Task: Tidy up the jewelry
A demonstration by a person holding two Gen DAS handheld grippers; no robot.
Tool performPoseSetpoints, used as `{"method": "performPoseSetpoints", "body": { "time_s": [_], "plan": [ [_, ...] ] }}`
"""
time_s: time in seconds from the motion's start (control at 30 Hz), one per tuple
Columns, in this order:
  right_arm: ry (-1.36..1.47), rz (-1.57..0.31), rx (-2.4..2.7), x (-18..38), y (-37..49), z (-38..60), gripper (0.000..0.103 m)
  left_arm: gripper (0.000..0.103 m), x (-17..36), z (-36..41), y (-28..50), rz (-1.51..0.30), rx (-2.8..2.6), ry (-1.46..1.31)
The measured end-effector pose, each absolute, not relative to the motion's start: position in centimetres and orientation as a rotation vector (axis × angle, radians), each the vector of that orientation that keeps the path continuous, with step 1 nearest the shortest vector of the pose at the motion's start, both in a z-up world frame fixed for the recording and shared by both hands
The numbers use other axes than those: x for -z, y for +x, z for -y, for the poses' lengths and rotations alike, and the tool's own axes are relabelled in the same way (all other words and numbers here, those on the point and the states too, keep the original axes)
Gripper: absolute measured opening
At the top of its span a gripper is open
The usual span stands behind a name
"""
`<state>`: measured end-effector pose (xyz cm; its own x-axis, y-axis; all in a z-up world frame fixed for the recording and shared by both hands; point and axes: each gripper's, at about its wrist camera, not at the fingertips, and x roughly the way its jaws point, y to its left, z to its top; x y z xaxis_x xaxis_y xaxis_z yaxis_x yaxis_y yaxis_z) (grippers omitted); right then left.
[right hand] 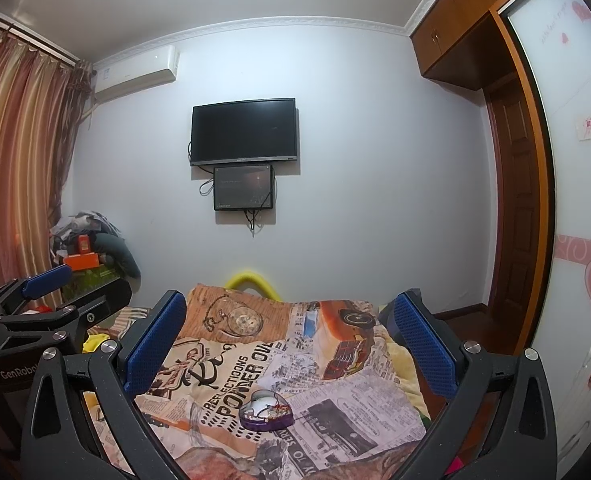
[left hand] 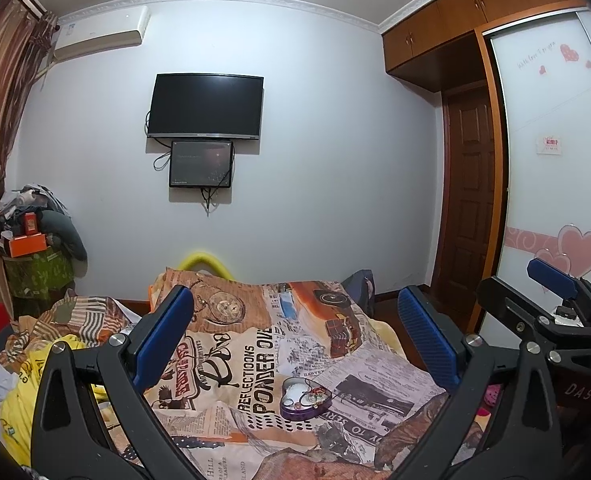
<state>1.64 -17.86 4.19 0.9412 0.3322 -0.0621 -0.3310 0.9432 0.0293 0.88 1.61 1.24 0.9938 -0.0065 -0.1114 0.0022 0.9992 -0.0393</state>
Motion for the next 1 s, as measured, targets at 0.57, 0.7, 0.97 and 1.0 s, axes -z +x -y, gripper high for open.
{"method": "performPoseSetpoints", "body": {
  "time_s": [0.57,0.7,0.97,1.0],
  "plan": [
    [0.025,-0.075,-0.332,-4.1,1.8,18.1,0.103,0.102,-0.7,-1.8,1.4,-0.136,0.012,-0.051],
    [0.028,-0.083,-0.328,-4.1,2.0,18.1,0.103,0.102,-0.6,-1.9,1.6,-0.142,0.017,-0.058],
    [0.03,-0.11,-0.323,-3.5,2.7,18.1,0.103,0.102,0.0,-2.0,2.3,-0.154,0.015,-0.051],
    [0.031,-0.114,-0.322,-3.5,2.8,18.1,0.103,0.102,0.0,-2.0,2.4,-0.157,0.015,-0.051]
  ]
}}
